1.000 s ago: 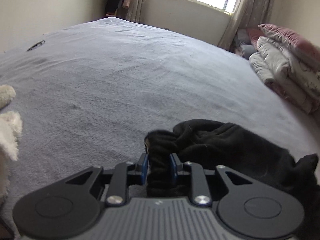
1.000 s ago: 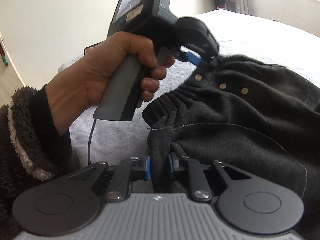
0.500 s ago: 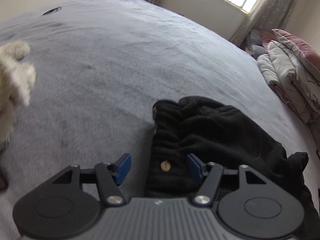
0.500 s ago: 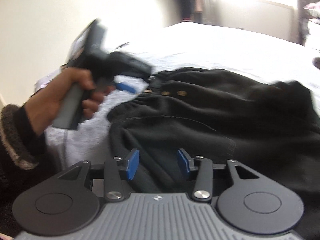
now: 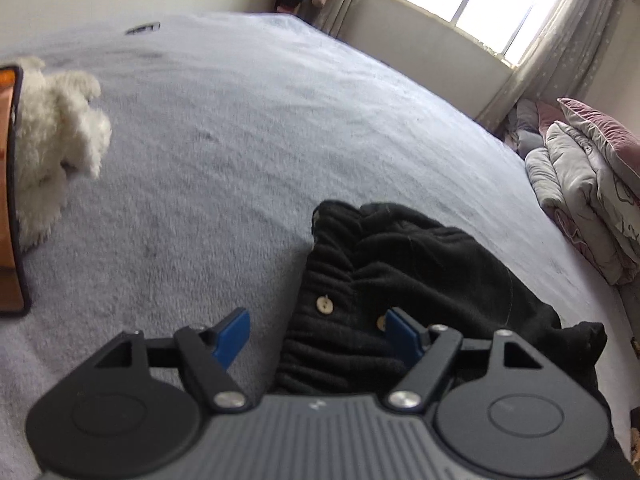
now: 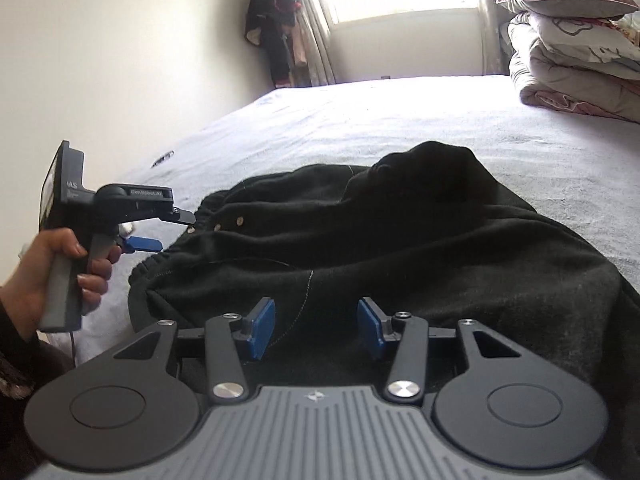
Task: Fold clothes
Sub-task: 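Release the waistband from both grippers and move them over the pants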
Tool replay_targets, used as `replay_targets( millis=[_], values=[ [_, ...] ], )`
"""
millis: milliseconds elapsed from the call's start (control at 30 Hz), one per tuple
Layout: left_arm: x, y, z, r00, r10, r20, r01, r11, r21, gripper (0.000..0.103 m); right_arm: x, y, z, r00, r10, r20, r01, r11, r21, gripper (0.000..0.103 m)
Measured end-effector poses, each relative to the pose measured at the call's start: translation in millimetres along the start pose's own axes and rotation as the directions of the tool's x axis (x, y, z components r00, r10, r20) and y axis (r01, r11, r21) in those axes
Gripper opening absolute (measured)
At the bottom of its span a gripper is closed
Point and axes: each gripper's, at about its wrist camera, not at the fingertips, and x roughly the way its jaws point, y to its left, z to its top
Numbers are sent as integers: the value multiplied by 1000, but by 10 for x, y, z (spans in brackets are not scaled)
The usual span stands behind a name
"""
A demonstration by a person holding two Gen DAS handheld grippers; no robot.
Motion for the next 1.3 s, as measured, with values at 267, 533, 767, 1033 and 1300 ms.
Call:
replay_targets(
  millis=[267, 533, 767, 1033, 1300],
  values=[
    [-55, -46, 50, 995, -12, 97, 8, 999, 42, 76, -161, -191, 84, 993, 27, 115, -37, 996, 85, 52],
    [-86, -148, 36, 991, 22, 131, -36, 993, 110, 77, -152, -459, 126, 988, -69, 136, 42, 981, 187, 52],
    [-127, -230, 3, 990, 12, 144, -35, 987, 158, 78, -33, -365, 84, 988, -112, 103, 97, 985, 142, 55],
    [-182, -321, -50, 988, -22, 153, -7, 982, 186, 79, 51, -335, 44, 988, -136, 80, 125, 985, 122, 56],
    [-215, -433, -128, 986, -57, 159, 22, 977, 214, 80, 62, -322, 51, 985, -150, 82, 139, 982, 127, 56]
  ],
)
